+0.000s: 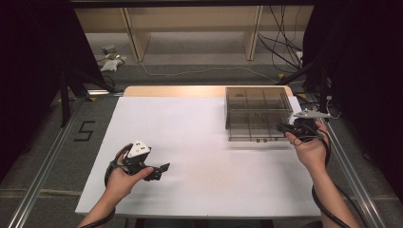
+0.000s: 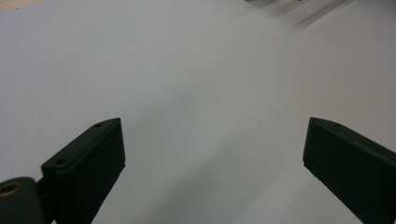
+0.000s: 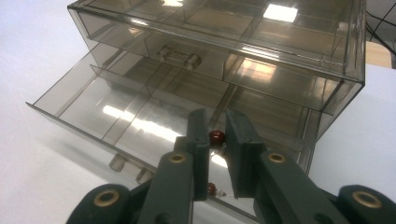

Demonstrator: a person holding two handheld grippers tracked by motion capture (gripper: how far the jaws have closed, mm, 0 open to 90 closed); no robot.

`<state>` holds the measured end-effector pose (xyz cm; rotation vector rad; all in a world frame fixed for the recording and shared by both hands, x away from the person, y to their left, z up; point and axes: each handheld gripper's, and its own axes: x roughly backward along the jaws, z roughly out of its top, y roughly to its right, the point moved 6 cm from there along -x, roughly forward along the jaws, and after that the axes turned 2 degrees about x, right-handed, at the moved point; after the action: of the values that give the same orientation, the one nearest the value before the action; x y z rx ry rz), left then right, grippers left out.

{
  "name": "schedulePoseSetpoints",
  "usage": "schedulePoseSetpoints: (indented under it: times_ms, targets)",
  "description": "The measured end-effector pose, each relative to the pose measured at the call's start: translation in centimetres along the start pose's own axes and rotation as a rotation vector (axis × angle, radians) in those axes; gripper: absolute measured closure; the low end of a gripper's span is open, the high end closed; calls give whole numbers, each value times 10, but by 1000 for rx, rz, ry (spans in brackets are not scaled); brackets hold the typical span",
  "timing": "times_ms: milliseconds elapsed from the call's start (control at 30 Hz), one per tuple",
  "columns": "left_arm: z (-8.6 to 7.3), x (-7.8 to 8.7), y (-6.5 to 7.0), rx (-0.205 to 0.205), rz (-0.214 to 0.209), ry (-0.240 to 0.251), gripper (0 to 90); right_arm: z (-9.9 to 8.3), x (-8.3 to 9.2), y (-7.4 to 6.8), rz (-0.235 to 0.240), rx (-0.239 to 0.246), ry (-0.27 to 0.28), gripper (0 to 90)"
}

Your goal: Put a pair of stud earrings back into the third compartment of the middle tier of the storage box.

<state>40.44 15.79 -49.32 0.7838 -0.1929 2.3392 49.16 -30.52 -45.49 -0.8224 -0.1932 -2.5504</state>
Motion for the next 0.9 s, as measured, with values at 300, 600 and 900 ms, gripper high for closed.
schedulePoseSetpoints:
  times_ms: [300, 600, 900]
  targets:
    - [0, 0, 0, 0, 1, 0, 57, -1, -5, 3, -11, -4, -6, 806]
    - [0, 0, -1, 0, 3, 0, 57, -2, -8, 7, -20, -5, -11, 806]
    - [0, 0, 0, 3, 0, -1, 59, -1, -12, 10, -23, -11, -16, 806]
